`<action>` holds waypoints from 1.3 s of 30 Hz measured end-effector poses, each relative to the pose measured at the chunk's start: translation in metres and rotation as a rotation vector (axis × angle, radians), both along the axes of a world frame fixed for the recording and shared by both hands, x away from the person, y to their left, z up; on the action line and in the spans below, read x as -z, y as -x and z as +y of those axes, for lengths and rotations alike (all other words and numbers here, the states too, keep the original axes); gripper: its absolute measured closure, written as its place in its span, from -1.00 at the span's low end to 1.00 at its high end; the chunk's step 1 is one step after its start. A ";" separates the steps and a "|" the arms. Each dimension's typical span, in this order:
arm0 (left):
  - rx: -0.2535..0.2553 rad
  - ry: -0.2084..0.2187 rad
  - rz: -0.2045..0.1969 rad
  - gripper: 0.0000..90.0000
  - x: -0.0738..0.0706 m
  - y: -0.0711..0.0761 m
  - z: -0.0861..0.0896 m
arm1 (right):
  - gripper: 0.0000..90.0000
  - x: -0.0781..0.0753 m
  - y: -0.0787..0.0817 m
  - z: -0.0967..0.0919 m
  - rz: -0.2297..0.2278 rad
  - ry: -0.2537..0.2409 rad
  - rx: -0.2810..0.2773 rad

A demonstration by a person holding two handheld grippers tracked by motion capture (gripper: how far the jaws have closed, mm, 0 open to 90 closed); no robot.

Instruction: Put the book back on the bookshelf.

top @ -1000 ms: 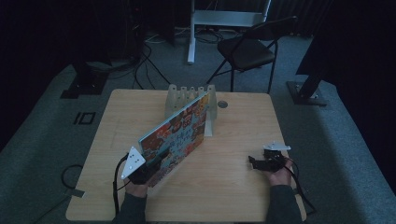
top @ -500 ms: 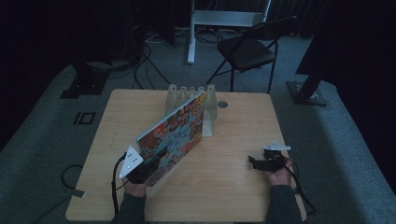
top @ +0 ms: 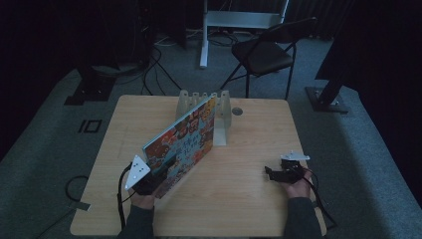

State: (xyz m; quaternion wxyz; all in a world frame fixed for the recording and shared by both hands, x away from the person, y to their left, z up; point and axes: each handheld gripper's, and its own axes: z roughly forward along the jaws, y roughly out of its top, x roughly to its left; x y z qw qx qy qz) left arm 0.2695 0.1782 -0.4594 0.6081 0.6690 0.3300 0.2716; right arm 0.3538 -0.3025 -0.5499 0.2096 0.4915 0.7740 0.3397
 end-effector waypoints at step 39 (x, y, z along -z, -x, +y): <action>-0.079 0.007 0.011 0.80 0.000 -0.004 0.008 | -0.62 0.000 0.000 0.000 0.000 0.000 0.000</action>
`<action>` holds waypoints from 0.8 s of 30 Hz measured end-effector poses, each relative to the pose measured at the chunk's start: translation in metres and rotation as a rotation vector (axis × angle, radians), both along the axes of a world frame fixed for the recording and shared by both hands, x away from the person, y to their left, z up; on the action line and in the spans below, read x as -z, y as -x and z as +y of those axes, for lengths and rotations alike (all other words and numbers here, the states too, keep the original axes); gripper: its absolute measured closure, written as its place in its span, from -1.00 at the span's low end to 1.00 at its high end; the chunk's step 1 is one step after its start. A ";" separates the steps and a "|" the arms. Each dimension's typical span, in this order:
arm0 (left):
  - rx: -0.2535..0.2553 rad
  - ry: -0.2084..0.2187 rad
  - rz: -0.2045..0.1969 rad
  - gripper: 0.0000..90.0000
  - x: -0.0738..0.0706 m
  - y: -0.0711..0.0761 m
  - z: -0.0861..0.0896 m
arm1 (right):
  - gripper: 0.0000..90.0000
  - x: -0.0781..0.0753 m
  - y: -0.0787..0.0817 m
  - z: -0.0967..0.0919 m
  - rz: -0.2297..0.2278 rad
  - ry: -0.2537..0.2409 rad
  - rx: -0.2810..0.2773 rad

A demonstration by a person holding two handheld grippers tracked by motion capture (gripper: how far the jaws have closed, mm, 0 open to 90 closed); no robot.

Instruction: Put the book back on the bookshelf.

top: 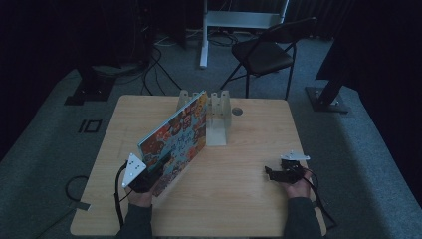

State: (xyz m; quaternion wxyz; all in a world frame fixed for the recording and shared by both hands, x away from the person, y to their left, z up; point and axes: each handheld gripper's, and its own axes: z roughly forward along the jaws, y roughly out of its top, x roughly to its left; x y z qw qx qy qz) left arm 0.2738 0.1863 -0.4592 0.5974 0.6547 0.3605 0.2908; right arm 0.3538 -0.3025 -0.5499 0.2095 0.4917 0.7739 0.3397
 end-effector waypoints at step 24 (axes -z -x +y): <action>-0.032 -0.001 -0.001 0.80 0.000 -0.001 0.004 | -0.62 0.000 0.000 0.000 0.000 0.000 -0.003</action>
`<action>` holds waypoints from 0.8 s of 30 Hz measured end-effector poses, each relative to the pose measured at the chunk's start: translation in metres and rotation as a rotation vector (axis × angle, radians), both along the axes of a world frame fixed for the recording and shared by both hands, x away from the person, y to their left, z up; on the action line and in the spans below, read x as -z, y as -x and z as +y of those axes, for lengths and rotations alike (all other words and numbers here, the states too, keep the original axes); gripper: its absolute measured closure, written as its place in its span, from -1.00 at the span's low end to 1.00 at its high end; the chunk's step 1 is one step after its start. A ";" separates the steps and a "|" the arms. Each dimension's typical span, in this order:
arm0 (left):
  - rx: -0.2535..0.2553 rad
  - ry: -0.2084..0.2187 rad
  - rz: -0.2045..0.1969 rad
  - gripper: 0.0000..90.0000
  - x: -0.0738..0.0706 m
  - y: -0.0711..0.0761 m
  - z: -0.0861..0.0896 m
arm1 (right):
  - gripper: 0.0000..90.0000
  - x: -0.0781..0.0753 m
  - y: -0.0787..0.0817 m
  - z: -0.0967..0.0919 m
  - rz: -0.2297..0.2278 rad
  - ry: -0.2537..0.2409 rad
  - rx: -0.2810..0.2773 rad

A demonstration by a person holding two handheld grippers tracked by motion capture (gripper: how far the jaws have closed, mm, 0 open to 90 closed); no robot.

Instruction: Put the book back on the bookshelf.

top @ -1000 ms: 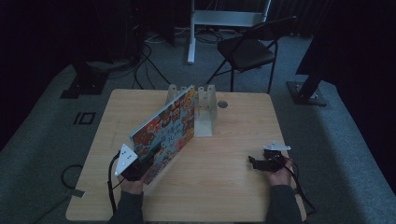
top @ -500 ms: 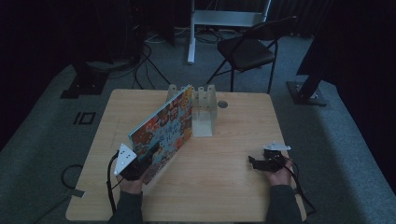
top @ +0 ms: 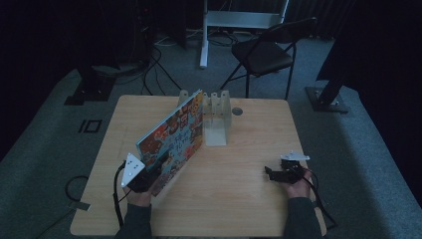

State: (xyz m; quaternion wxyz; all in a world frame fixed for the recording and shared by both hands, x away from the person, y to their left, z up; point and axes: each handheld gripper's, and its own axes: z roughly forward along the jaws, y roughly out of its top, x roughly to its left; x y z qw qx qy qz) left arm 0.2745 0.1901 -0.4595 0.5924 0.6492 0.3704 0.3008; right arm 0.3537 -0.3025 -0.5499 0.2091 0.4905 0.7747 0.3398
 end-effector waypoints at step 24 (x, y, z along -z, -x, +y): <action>-0.048 -0.004 0.009 0.80 0.001 -0.003 0.001 | -0.62 0.000 0.000 0.000 0.001 0.000 -0.001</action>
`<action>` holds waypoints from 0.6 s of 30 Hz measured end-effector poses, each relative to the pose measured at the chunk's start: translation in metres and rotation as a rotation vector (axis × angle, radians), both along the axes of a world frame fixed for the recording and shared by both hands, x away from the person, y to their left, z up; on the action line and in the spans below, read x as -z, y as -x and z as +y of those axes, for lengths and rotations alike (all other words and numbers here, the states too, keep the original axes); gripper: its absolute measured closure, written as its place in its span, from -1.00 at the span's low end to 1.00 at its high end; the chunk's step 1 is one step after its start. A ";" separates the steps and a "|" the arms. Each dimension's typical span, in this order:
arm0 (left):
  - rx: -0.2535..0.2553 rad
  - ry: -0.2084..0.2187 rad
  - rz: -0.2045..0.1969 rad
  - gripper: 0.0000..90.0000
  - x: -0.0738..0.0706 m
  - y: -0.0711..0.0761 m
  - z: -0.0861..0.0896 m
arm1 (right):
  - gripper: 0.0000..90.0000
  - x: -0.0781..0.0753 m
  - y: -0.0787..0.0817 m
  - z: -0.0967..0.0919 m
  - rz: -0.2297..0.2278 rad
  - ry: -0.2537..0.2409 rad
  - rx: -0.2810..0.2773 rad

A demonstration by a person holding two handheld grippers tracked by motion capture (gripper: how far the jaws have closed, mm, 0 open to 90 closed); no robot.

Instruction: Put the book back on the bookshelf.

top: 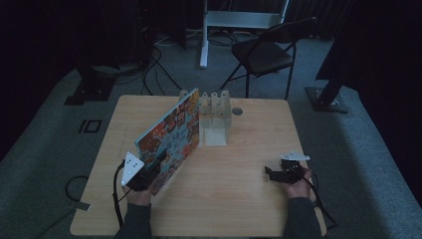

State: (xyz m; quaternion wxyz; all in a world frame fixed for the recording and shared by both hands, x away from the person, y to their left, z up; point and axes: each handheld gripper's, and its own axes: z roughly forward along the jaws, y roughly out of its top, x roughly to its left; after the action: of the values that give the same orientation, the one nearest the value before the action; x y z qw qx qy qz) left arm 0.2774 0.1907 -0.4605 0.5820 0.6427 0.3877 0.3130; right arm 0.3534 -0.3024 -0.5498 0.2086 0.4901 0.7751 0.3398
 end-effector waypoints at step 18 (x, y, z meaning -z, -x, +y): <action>-0.031 -0.003 0.004 0.80 0.002 -0.003 -0.002 | -0.62 0.000 0.000 0.000 0.000 0.000 0.000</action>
State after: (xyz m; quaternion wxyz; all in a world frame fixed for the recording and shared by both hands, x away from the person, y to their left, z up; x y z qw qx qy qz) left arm 0.2801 0.1890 -0.4621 0.5753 0.6381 0.3984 0.3211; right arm 0.3535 -0.3024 -0.5498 0.2085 0.4903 0.7750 0.3398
